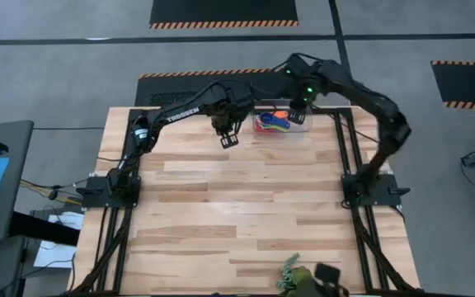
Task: Nest measuring cups in basket
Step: Adjust the stacked measuring cups in the transparent bin
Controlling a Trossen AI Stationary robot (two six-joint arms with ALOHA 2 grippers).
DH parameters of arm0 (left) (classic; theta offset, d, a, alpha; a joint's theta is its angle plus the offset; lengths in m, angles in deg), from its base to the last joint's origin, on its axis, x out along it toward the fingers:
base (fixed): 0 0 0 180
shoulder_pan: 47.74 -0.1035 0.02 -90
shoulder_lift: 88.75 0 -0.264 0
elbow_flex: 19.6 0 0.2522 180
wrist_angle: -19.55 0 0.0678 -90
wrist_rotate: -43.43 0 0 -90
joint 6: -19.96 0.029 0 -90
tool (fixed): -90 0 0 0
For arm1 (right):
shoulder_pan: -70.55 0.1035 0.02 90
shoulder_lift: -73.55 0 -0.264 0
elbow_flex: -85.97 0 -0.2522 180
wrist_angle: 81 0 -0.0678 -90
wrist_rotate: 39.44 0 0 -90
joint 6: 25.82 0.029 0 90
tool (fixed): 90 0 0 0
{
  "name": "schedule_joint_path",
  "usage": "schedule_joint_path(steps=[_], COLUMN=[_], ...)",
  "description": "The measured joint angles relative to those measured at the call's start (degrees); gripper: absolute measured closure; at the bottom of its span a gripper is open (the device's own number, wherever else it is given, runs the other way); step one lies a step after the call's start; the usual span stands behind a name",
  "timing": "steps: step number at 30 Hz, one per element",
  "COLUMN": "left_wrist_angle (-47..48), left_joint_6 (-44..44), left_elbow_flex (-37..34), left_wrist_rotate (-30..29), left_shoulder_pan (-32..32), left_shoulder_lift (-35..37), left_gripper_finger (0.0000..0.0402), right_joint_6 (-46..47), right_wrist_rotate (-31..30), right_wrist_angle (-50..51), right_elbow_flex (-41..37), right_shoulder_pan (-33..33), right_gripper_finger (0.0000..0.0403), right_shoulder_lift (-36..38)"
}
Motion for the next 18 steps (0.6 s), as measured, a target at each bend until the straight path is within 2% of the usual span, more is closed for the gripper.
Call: schedule_joint_path(steps=[6,11,14,18], left_wrist_angle=[-0.25,-0.13,-0.41,-3.14], left_joint_6=[-2.39,-5.55,-7.26,-12.08], left_elbow_flex=[-4.86,-11.75,-17.98,-29.41], left_wrist_rotate=[-1.42,-3.35,-6.59,-9.97], left_shoulder_pan=[0.09,0.45,0.76,0.74], left_shoulder_lift=[2.31,8.94,15.15,25.35], left_gripper_finger=[0.0401,0.0401,0.0401,0.0401], right_joint_6=[-6.37,-8.14,-8.27,-11.62], right_wrist_rotate=[1.32,2.35,6.70,16.09], right_wrist_angle=[-1.56,-2.74,-2.32,-1.33], right_elbow_flex=[-0.02,-0.02,0.02,0.07], right_shoulder_pan=[-3.02,-4.99,-6.18,-6.51], right_gripper_finger=[0.0311,0.0326,0.0338,0.0347], right_shoulder_lift=[-8.29,-10.77,-10.60,-9.40])
